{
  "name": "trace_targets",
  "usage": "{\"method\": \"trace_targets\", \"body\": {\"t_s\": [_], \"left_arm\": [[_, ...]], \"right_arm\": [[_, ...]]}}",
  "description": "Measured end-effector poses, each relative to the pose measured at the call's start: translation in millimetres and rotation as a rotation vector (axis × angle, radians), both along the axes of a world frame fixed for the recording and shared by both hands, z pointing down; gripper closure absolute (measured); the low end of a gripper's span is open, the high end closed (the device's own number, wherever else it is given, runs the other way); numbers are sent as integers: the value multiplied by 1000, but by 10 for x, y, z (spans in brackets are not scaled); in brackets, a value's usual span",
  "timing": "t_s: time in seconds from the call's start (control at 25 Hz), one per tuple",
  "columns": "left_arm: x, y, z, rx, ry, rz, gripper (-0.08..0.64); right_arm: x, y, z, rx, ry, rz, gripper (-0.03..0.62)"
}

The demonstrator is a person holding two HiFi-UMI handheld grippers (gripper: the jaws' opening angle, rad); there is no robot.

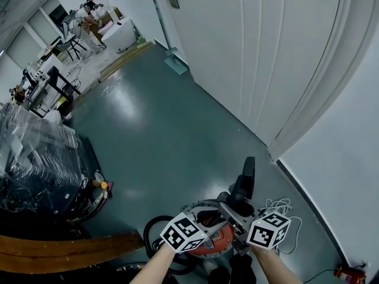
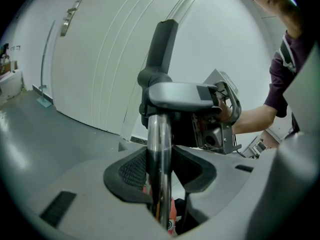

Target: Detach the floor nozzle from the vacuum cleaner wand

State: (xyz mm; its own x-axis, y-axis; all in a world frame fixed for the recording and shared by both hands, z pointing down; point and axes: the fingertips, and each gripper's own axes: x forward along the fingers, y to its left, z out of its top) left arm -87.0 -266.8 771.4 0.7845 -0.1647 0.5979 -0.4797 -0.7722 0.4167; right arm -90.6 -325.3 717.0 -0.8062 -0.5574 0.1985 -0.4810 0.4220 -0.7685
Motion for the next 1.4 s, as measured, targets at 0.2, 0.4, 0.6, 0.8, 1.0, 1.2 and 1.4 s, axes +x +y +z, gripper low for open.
{"method": "trace_targets", "body": {"t_s": [0.2, 0.4, 0.6, 0.8, 1.0, 1.2, 1.4], "left_arm": [[32, -4, -15, 5, 11, -6, 408], [77, -8, -32, 3, 23, -1, 409], [104, -33, -44, 8, 26, -5, 408], [97, 20, -32, 10, 19, 4, 408], [-11, 49, -13, 19, 18, -12, 408], [33, 67, 4, 9, 13, -8, 408], [60, 52, -38, 2, 23, -31, 400]], "right_arm": [[37, -13, -24, -43, -56, -24, 411], [106, -23, -42, 2, -7, 40, 411], [143, -62, -62, -11, -20, 46, 411], [201, -52, -96, -10, -43, 86, 411], [749, -644, -617, 115, -31, 183, 411], [689, -588, -785, 152, 19, 104, 411], [659, -423, -684, 123, 19, 92, 411]]}}
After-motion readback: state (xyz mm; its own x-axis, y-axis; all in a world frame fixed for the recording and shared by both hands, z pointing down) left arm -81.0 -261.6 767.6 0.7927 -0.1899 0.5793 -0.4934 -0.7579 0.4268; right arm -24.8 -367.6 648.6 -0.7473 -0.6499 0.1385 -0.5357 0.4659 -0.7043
